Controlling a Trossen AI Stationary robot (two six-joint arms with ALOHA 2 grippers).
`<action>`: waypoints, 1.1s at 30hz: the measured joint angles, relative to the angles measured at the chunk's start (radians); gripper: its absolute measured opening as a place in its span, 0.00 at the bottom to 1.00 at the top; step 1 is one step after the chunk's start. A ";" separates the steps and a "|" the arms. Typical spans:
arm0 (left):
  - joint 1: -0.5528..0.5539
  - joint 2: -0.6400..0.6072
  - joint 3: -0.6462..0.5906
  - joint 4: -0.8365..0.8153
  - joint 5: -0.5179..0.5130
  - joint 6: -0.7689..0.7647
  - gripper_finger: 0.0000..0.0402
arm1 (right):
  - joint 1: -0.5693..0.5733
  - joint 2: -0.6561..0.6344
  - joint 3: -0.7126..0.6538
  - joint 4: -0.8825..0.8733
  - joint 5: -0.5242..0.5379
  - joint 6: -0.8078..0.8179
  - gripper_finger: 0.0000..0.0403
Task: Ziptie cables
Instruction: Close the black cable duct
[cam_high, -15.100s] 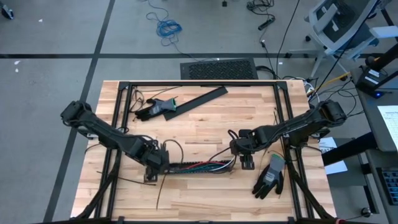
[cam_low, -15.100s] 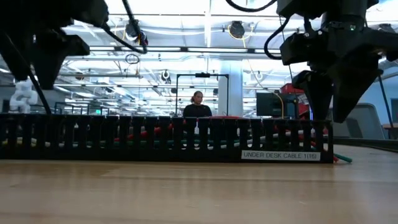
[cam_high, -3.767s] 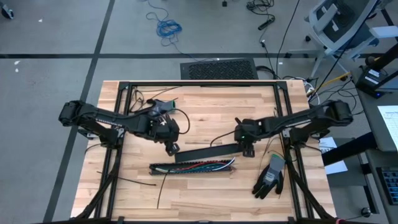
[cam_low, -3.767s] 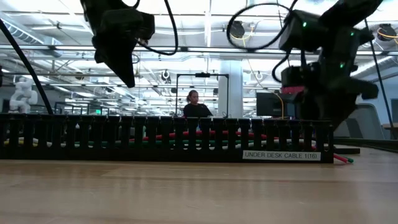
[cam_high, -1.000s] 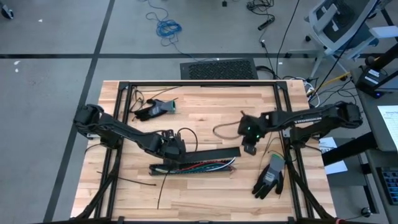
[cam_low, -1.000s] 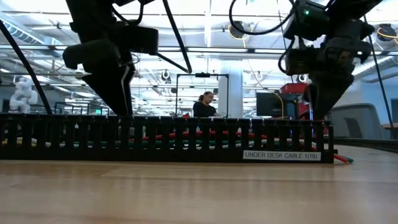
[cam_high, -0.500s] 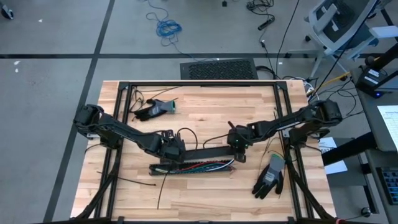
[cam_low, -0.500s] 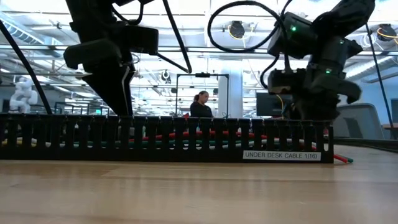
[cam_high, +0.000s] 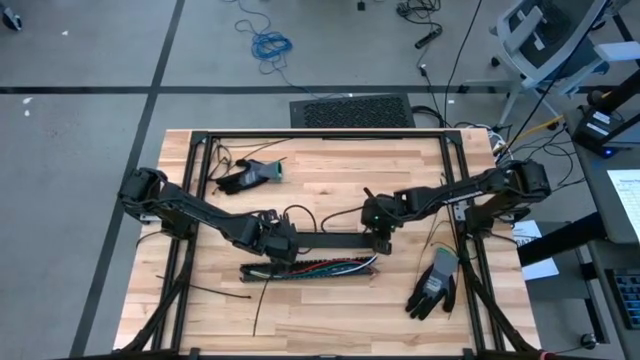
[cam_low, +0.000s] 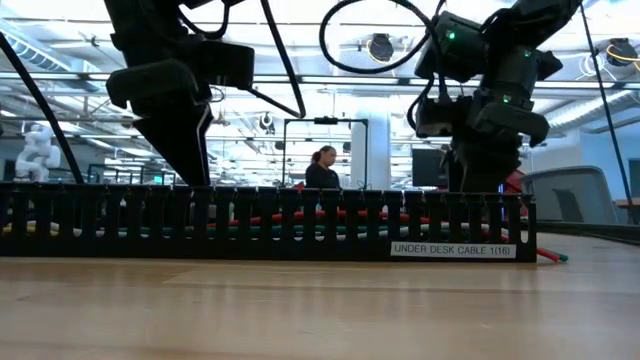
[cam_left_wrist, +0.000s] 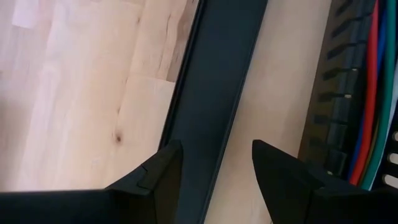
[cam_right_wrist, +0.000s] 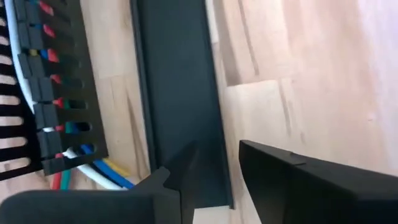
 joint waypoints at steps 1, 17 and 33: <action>0.000 0.000 0.000 -0.001 0.000 0.000 0.48 | -0.002 0.007 0.002 0.002 0.002 -0.004 0.28; 0.000 0.000 0.000 -0.001 -0.001 0.000 0.48 | -0.008 0.202 0.016 0.021 0.034 -0.082 0.02; -0.010 -0.020 0.000 -0.153 -0.090 0.035 0.48 | -0.150 -0.068 -0.003 -0.128 -0.081 0.100 0.00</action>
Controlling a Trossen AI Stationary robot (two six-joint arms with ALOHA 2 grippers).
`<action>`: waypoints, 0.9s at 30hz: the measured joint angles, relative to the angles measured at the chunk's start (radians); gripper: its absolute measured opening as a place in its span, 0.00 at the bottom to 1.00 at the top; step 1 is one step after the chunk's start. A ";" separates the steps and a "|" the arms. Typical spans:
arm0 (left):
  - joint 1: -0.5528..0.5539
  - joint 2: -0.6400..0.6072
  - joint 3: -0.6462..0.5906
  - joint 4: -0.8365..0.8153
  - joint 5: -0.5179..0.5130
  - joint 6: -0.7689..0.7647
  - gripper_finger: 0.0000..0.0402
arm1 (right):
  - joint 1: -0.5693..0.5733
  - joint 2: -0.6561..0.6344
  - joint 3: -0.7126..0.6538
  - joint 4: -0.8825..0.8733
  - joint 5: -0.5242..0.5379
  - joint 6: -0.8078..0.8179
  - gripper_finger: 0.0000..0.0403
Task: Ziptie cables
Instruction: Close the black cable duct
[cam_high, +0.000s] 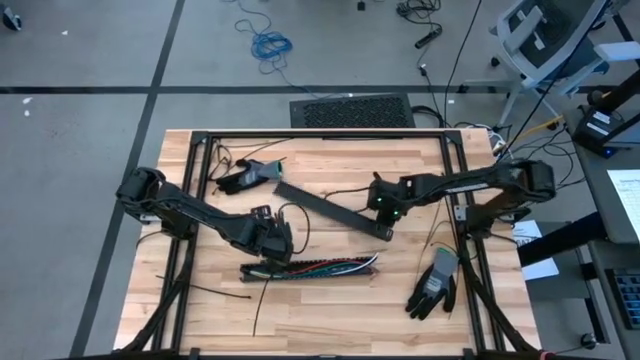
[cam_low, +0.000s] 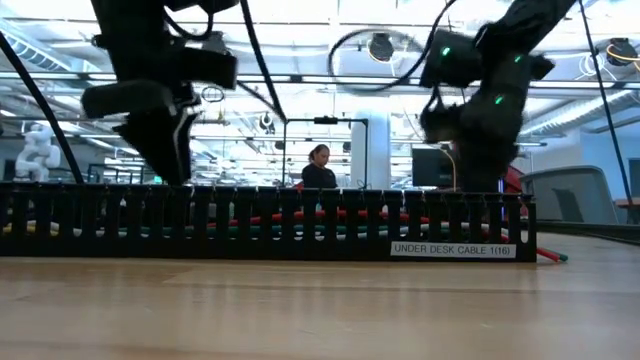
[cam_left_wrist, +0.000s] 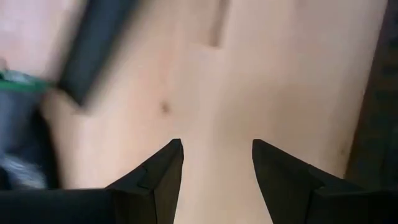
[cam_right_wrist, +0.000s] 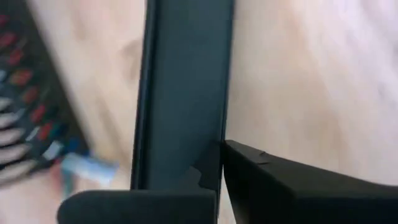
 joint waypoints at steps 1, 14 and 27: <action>0.000 -0.010 0.000 0.007 -0.021 0.011 0.48 | -0.001 -0.024 -0.003 -0.022 -0.023 0.007 0.00; 0.070 -0.030 0.001 0.107 -0.252 0.338 0.48 | 0.009 -0.190 0.001 0.033 -0.145 0.163 0.00; 0.123 -0.029 0.006 0.128 -0.076 0.413 0.48 | -0.020 -0.196 0.001 0.110 -0.137 0.145 0.00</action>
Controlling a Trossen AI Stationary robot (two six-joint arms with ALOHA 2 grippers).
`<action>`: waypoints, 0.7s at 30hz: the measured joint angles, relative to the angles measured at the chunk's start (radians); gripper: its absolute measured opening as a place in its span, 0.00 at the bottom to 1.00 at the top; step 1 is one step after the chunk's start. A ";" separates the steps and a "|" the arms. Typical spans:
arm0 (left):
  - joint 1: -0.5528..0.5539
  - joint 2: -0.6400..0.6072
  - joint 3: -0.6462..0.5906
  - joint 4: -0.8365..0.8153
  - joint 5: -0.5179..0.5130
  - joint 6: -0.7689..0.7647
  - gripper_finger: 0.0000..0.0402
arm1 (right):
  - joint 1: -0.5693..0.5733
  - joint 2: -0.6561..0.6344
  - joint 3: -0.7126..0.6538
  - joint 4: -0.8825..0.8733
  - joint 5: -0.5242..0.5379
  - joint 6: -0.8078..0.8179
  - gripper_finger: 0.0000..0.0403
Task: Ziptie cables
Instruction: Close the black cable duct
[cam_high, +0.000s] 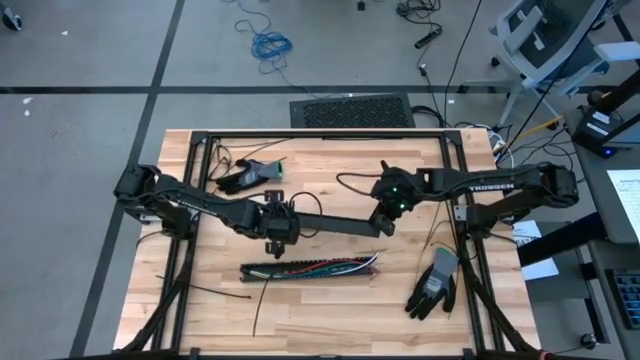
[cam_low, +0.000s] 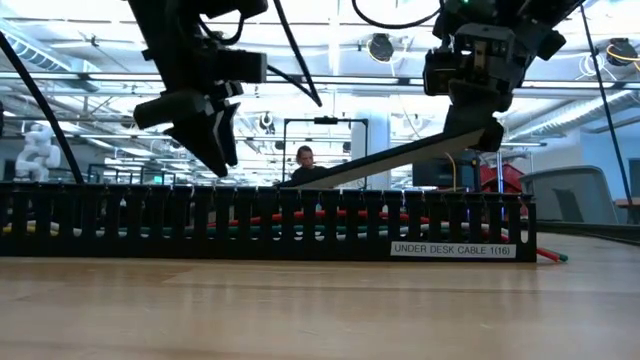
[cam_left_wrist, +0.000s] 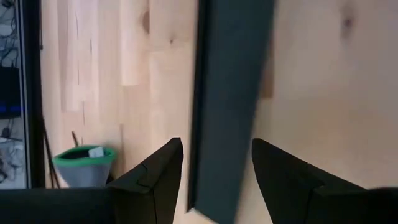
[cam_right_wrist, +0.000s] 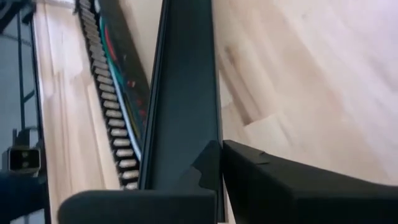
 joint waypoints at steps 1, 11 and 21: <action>-0.004 0.000 0.002 0.008 0.000 0.000 0.48 | -0.011 0.000 0.000 0.007 0.001 0.000 0.00; -0.018 0.000 0.002 0.048 -0.078 0.024 0.48 | -0.098 -0.001 0.001 0.054 -0.053 0.043 0.00; -0.009 0.096 0.002 0.074 -0.100 0.024 0.48 | -0.096 -0.001 0.002 0.114 -0.089 0.119 0.00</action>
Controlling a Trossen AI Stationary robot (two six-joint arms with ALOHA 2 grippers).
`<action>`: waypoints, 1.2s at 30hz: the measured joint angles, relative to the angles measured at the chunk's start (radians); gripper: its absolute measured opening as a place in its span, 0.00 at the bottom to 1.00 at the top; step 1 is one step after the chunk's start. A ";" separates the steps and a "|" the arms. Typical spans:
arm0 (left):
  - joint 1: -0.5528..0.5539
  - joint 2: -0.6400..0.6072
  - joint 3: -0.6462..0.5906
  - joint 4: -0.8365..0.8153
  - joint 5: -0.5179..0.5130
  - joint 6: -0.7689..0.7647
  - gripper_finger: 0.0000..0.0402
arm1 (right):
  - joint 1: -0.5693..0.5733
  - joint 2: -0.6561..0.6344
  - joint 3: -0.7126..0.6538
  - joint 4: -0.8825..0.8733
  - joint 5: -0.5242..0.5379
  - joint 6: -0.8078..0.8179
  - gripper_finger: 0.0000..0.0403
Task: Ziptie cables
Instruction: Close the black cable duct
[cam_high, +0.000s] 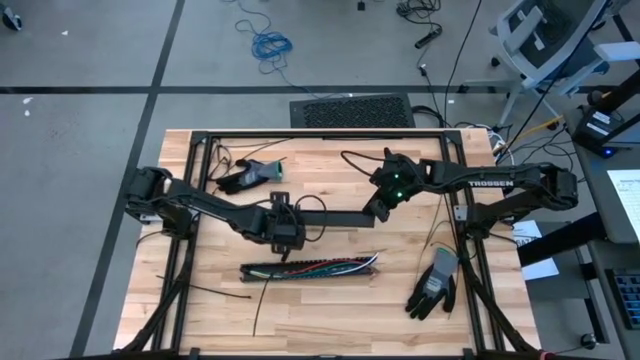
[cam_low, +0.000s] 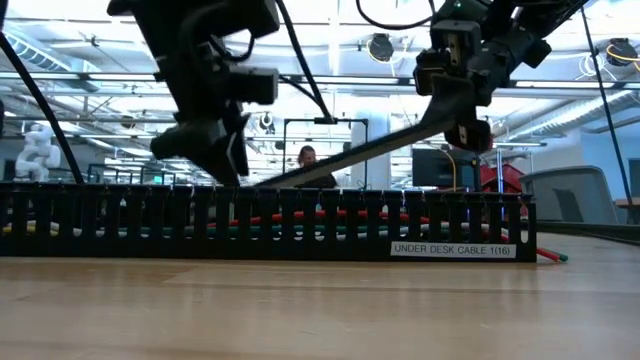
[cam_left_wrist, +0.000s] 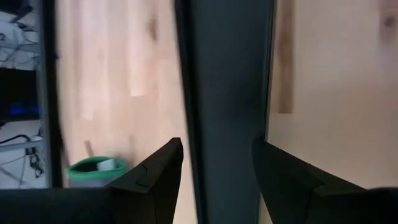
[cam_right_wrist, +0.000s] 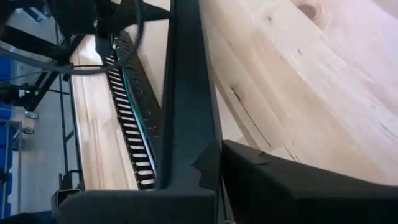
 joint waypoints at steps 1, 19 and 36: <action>-0.004 0.011 0.000 0.005 0.004 0.000 0.48 | 0.000 0.000 0.000 -0.002 0.001 0.000 0.00; -0.025 0.025 0.000 0.009 0.025 -0.002 0.48 | 0.066 0.013 0.001 -0.145 0.034 -0.085 0.00; 0.002 0.025 0.000 -0.006 0.027 -0.002 0.48 | 0.331 0.330 0.000 0.105 0.396 -0.279 0.12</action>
